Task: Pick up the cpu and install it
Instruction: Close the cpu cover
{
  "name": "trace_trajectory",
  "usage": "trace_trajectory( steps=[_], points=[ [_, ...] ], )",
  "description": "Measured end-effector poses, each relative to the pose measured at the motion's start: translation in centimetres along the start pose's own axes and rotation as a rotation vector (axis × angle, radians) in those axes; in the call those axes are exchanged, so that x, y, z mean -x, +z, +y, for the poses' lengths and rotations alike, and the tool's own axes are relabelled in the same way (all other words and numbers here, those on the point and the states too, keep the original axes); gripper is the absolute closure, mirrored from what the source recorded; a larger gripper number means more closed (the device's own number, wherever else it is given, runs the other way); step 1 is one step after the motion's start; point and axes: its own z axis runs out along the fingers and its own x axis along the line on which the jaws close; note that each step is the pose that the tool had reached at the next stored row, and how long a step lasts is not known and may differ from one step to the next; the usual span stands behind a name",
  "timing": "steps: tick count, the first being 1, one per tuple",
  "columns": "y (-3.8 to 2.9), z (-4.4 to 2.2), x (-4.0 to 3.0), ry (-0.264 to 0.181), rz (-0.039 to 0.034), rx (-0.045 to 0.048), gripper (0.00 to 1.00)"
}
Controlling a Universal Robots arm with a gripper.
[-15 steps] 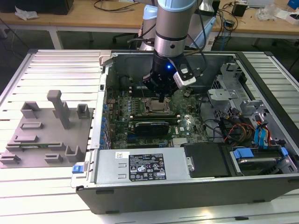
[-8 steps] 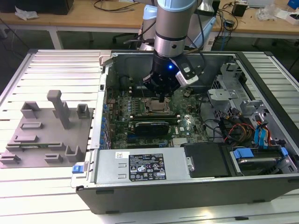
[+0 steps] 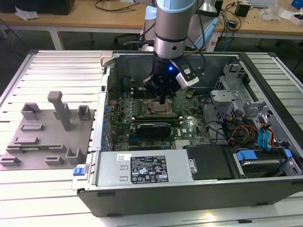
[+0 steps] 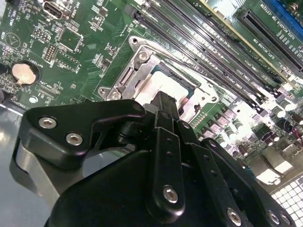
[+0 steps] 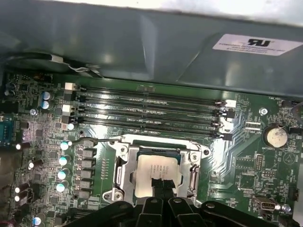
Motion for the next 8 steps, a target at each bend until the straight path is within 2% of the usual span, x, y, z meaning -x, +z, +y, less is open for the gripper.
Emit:
trace_trajectory(
  steps=[4, 6, 8],
  points=[
    [0.24, 0.05, -0.51, 0.014, 0.0004, 0.0000, 0.89],
    [0.30, 0.09, -0.97, 0.016, 0.0004, 0.0000, 0.89],
    [0.41, 0.18, -1.77, 0.017, 0.0003, 0.0002, 0.89]
  ],
)
